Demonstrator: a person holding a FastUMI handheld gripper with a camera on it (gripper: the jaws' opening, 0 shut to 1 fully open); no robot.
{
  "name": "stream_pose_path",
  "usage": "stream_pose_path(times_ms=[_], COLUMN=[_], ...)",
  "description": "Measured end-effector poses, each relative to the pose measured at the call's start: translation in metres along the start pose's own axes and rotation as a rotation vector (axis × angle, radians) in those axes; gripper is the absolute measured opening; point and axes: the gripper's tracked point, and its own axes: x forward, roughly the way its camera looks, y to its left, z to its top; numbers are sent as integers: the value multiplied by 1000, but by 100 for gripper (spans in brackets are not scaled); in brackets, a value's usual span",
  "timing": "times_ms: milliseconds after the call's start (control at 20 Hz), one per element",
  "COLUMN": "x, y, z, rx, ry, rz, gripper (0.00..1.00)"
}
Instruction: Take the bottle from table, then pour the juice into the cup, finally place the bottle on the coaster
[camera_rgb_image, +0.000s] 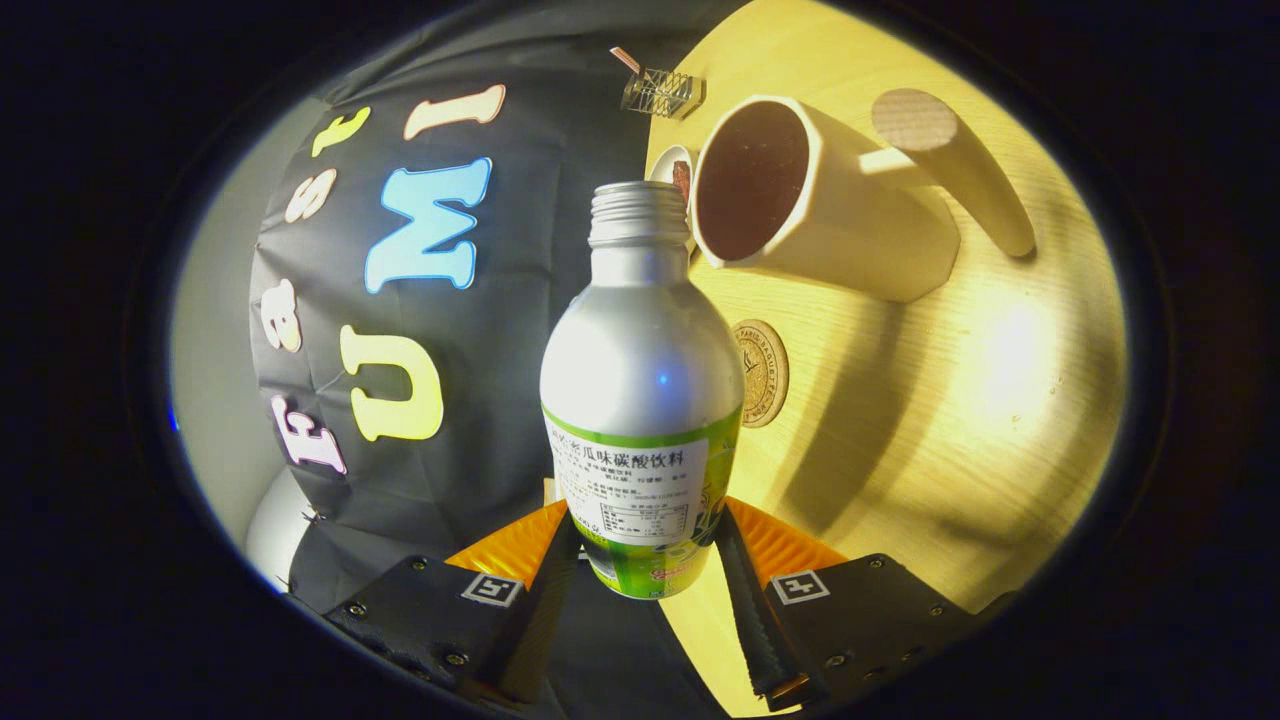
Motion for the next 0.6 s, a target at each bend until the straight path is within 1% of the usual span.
stream_pose_path(times_ms=[600], x=[5], y=[21], z=[0], rx=[152], ry=[-12], rz=[49], gripper=[75])
